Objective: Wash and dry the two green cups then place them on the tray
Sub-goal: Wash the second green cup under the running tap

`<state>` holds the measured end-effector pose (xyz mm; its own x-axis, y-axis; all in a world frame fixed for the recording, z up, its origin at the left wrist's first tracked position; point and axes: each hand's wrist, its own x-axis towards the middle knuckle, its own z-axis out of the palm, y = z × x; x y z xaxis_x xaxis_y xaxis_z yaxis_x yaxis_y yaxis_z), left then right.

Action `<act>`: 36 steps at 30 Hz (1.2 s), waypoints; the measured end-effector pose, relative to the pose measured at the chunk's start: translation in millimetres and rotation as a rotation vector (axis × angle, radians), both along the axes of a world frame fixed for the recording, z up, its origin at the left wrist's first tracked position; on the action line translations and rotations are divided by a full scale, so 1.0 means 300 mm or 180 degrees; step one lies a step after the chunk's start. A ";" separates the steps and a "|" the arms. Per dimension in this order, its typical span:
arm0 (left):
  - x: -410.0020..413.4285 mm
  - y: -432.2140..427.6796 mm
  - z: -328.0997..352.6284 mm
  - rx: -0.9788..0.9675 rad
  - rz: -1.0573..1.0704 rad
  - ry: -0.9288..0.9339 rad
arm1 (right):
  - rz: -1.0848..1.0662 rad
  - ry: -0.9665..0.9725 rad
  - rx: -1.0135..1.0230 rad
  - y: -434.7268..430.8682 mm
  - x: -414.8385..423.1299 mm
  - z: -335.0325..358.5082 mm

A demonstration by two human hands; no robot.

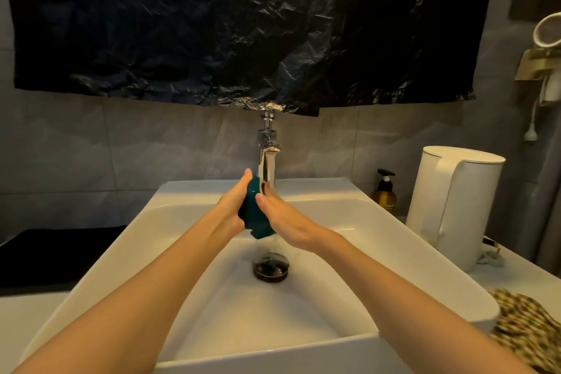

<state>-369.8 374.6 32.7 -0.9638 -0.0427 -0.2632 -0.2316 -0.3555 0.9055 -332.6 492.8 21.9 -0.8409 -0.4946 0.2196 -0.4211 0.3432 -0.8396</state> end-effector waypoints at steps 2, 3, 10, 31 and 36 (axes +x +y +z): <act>0.009 0.013 0.007 0.0016 0.0054 0.0038 | -0.0150 0.0327 0.0347 0.016 0.005 0.014; 0.006 0.013 0.008 0.0030 0.0092 0.0049 | -0.0221 0.0439 0.0448 0.021 0.006 0.019; -0.012 -0.028 0.020 0.0208 0.0047 0.0132 | -0.0150 0.0097 -0.0061 -0.009 -0.009 0.002; 0.067 0.038 -0.055 -0.4810 -0.0738 0.3253 | -0.1121 -0.2446 -0.1685 0.150 -0.058 0.047; 0.021 0.005 -0.048 -0.4411 -0.0351 0.3015 | -0.1586 -0.1934 -0.1646 0.104 -0.077 0.013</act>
<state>-363.4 376.0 18.2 -0.7635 0.3445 0.5463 0.5723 0.7529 0.3250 -355.8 524.1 25.9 -0.9720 -0.0105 -0.2347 0.2344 -0.1113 -0.9658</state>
